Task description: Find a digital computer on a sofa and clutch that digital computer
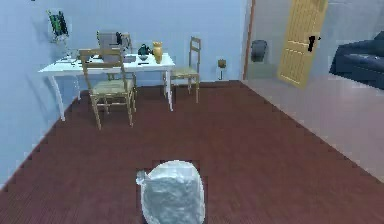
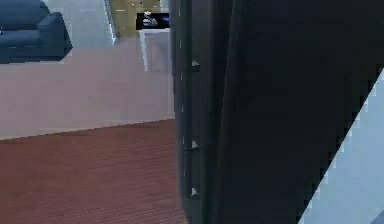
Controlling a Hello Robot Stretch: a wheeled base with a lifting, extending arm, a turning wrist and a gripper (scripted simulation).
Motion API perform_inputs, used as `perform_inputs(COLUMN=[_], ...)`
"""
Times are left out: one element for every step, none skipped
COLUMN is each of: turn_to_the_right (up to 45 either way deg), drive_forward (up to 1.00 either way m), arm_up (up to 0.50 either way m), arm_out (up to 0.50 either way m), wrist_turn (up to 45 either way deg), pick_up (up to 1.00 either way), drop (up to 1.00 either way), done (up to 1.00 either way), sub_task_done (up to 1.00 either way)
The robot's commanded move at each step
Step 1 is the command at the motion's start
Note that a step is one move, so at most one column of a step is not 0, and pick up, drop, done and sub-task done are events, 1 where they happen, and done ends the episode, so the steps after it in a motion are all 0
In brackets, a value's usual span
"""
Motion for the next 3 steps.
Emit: perform_inputs(turn_to_the_right=[45.0,15.0,0.0], drive_forward=[0.0,0.0,0.85], arm_up=[0.0,0.0,0.0], arm_out=[0.0,0.0,0.0], wrist_turn=[0.0,0.0,0.0], pick_up=[0.0,0.0,0.0], drop=[0.0,0.0,0.0], done=[0.0,0.0,0.0], sub_task_done=[0.0,0.0,0.0])
